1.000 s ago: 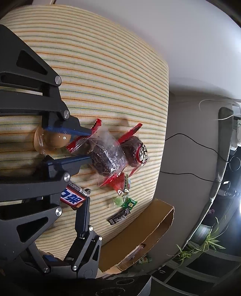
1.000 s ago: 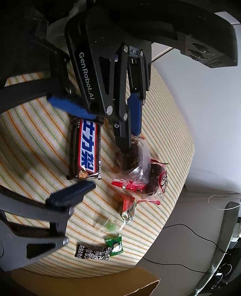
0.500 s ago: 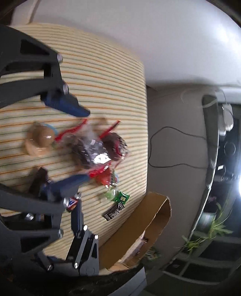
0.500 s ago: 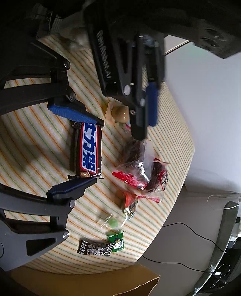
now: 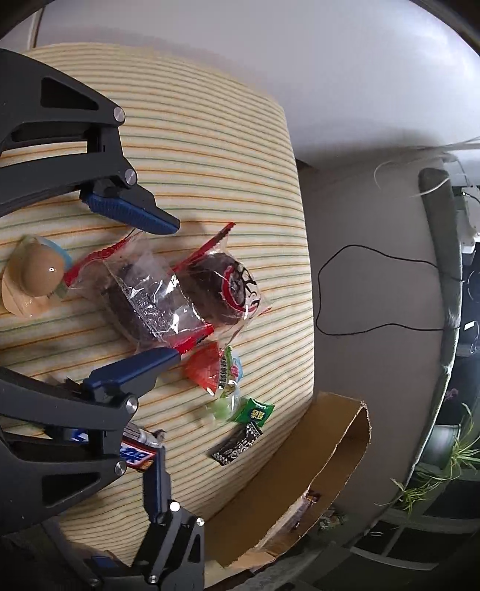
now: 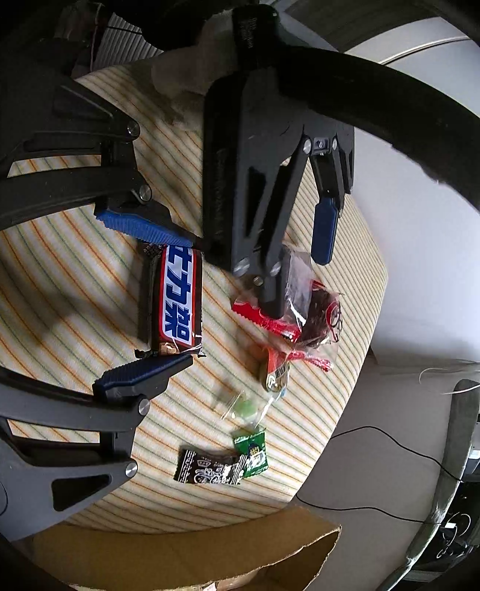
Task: Organize snacks
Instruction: 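Grasp the wrapped chocolate cake with the left gripper while the right grasps the chocolate bar, then carry the cake and chocolate bar into the box and open both grippers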
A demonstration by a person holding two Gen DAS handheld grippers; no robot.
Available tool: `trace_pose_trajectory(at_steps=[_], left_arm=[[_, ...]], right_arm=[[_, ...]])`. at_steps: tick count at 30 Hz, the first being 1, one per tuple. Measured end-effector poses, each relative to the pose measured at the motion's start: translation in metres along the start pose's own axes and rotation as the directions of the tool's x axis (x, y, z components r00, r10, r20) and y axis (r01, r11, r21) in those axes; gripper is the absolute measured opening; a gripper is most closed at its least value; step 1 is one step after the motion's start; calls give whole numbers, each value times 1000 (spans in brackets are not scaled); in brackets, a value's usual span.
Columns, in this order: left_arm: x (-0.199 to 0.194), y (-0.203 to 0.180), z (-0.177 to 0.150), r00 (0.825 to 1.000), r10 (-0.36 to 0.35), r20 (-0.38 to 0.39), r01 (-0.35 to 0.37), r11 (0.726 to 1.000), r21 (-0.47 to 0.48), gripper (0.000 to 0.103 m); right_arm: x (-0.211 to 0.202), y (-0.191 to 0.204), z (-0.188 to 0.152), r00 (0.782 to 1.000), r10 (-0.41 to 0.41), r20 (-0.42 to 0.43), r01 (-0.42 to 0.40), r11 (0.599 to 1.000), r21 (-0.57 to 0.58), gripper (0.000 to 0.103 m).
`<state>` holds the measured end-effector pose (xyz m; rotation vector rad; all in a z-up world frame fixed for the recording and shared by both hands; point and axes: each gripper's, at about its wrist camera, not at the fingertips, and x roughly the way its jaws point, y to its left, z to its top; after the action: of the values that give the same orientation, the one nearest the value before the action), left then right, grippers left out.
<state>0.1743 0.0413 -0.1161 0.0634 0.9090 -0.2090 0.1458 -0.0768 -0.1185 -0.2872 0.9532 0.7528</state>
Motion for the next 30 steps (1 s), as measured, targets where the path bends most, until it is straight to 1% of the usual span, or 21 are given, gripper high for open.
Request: trace_pose_trajectory(at_steps=[3,5,6,8,12,15,19,25,30], left_arm=[[-4,-1,-3,1000,6,3,-6,1000,-15,59],[-9,-2,-5,1000,3,5,-3,1000,-28,47],[-9,-1,-5,1000,2,7,-2,999,-35,46],[-10,-3,-3,1000,-3,10,3,1000,-29,45],[-8,-11,-9,1000,21,3,-21,1000,14,45],[-13,-9,-9,1000,13,6,-13,1000,-3,43],[-26,-2,-6,999,-5,40,7,999,-47,42],[-46,-7,7,995,-29,99,33,998,-45,42],[-53,-19,23,989,-56,139,62,997,-37,42]], right_arm=[[-3,-2,0,1000,-2,7,2,1000,8,60],[-7,-5,-2,1000,-3,15,2,1000,15,60],[-8,-5,-2,1000,-2,18,2,1000,17,60],[-12,-5,-2,1000,-5,28,4,1000,17,60],[-19,-4,-4,999,-16,38,16,1000,2,60],[-21,-6,-6,999,-20,39,20,1000,6,59],[-27,-10,-8,998,-20,53,19,1000,18,59],[-49,-17,-5,995,-32,98,30,999,20,59],[-71,-30,2,989,-55,138,51,998,28,59]])
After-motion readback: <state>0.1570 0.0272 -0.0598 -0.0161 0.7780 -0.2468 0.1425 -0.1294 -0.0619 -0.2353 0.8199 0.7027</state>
